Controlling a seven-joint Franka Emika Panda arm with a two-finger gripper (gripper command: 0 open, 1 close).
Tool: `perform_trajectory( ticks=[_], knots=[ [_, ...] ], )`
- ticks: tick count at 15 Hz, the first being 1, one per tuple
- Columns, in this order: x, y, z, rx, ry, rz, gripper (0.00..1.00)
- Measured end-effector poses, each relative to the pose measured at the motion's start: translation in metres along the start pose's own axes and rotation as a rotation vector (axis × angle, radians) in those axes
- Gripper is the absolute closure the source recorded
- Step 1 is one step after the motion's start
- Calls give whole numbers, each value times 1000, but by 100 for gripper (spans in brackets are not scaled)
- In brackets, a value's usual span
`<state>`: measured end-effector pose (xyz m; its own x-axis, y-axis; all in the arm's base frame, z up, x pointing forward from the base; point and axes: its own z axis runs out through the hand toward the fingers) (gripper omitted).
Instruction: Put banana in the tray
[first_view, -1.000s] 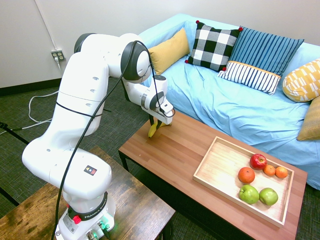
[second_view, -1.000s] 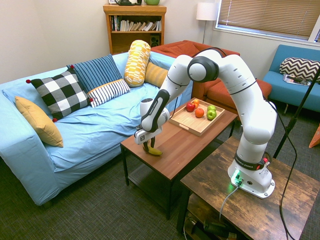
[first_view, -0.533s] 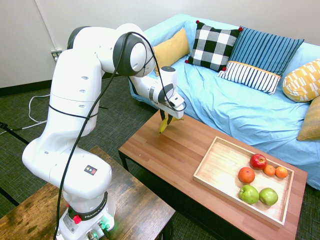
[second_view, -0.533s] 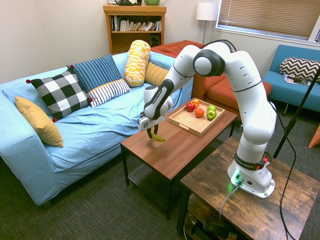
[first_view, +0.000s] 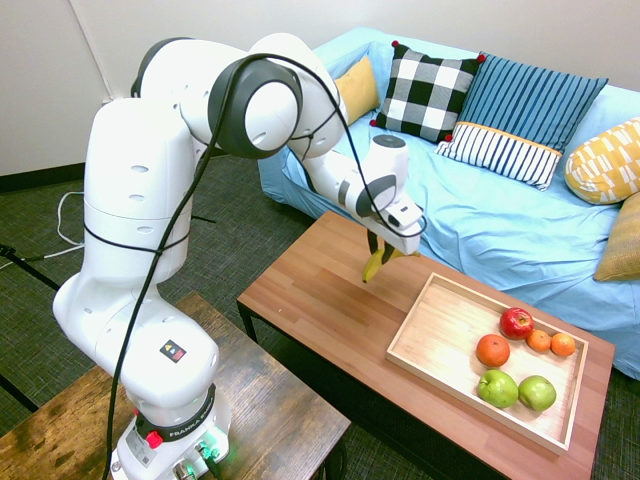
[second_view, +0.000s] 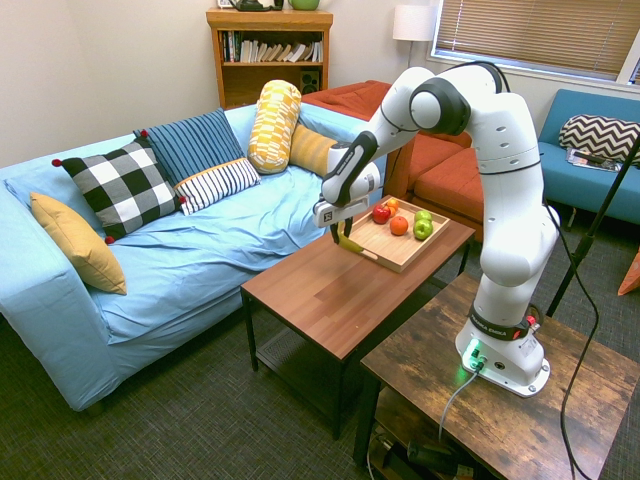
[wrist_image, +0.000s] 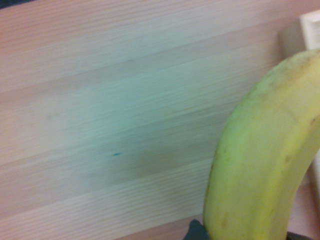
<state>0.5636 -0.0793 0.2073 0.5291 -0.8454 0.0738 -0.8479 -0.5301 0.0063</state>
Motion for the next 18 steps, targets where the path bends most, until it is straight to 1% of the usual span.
perform_trajectory(
  ticks=[3,7,11,13,18],
  knots=[
    [43,32,2,1,4,24,100],
    [88,51,17,3,11,31,100],
    [134,68,41,4,10,74,100],
    [147,71,56,-5,1,91,100],
    [160,74,93,-34,-31,120,100]
  ],
)
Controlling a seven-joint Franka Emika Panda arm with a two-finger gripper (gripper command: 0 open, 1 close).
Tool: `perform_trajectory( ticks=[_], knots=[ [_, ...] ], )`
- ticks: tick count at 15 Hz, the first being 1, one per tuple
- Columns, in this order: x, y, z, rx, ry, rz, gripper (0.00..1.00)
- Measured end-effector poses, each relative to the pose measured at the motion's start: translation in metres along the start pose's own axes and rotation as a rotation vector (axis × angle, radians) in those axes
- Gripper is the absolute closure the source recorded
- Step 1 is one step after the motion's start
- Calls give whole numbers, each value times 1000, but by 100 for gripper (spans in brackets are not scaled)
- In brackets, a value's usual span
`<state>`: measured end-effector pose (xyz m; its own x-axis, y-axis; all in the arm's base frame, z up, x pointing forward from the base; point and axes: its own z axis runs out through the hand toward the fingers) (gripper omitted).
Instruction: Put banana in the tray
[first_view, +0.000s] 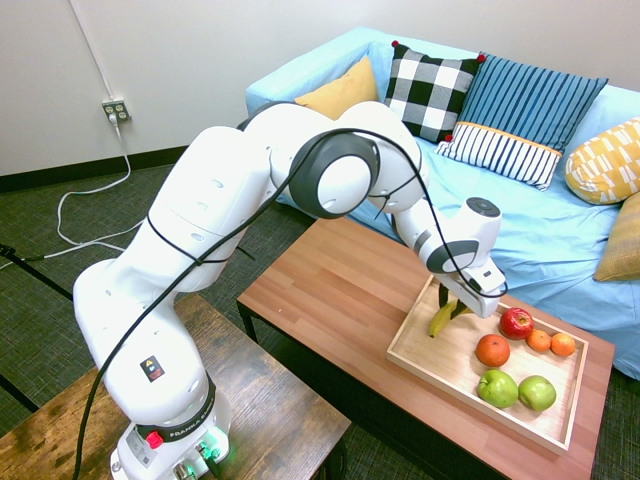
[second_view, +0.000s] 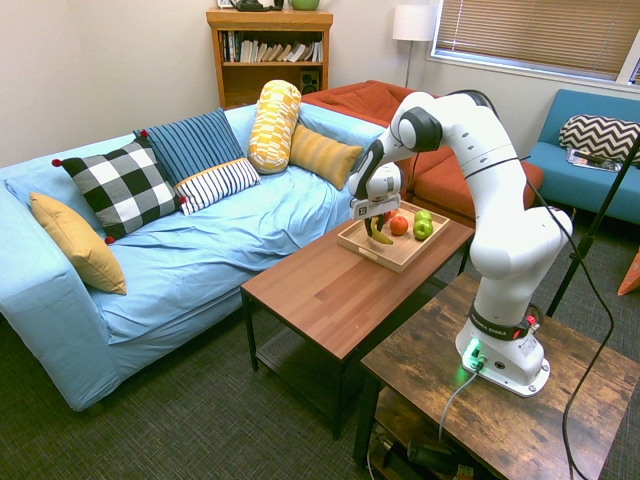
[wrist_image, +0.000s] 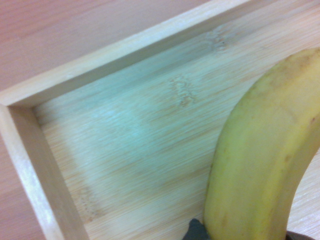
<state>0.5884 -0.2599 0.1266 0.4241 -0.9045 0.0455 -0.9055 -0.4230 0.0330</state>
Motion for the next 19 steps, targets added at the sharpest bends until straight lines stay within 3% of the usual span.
perform_trajectory(
  ticks=[3,4,14,19],
  knots=[
    [7,5,13,-5,-14,11,100],
    [8,7,17,-6,-19,11,0],
    [12,13,23,11,-42,6,0],
    [17,29,-23,44,-19,17,0]
  ],
)
